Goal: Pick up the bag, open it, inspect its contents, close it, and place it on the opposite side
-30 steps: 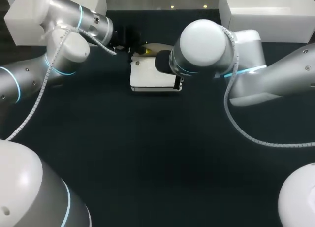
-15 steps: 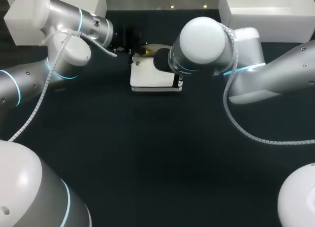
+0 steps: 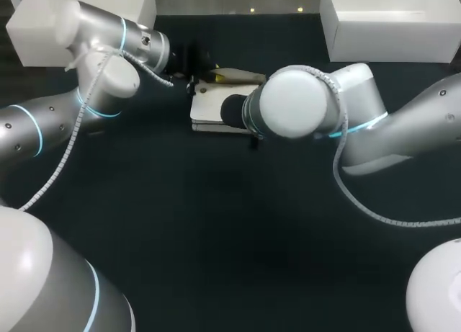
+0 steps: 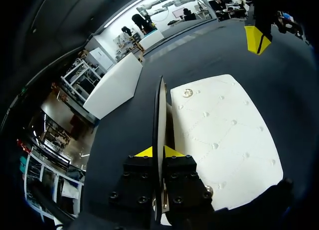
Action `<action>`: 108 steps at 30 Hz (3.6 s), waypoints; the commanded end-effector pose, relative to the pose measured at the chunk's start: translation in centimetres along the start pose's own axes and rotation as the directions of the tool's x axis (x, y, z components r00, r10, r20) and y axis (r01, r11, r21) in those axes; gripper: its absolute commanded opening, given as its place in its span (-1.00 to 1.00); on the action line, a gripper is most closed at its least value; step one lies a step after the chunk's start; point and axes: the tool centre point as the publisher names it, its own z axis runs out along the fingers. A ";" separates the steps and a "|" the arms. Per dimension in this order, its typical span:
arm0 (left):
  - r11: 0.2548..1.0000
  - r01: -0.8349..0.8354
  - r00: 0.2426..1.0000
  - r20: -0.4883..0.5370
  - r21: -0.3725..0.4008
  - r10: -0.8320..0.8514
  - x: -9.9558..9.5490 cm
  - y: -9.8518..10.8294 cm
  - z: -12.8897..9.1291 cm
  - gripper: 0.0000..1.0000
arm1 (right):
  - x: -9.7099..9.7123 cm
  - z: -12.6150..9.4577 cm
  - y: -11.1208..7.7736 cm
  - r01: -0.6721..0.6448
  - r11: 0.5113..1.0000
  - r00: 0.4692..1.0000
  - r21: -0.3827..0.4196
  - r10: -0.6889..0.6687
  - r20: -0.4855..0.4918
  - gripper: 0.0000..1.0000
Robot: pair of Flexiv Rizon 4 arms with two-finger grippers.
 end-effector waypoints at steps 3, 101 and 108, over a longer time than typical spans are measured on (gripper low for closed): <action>1.000 0.000 1.000 -0.022 0.014 0.001 0.1 0.4 0.7 -1.00 | 0.6 1.2 -0.3 0.020 0.999 0.999 -0.032 -0.019 0.034 -0.01; 0.994 -0.102 0.993 0.066 0.039 0.099 5.2 -0.3 -1.3 -1.00 | 0.7 6.6 0.2 0.057 0.998 0.998 0.041 -0.058 0.035 -1.00; 0.998 -0.057 0.998 0.016 0.032 0.057 4.4 0.0 -0.9 -1.00 | 0.7 6.6 0.2 0.057 0.998 0.998 0.041 -0.058 0.035 -1.00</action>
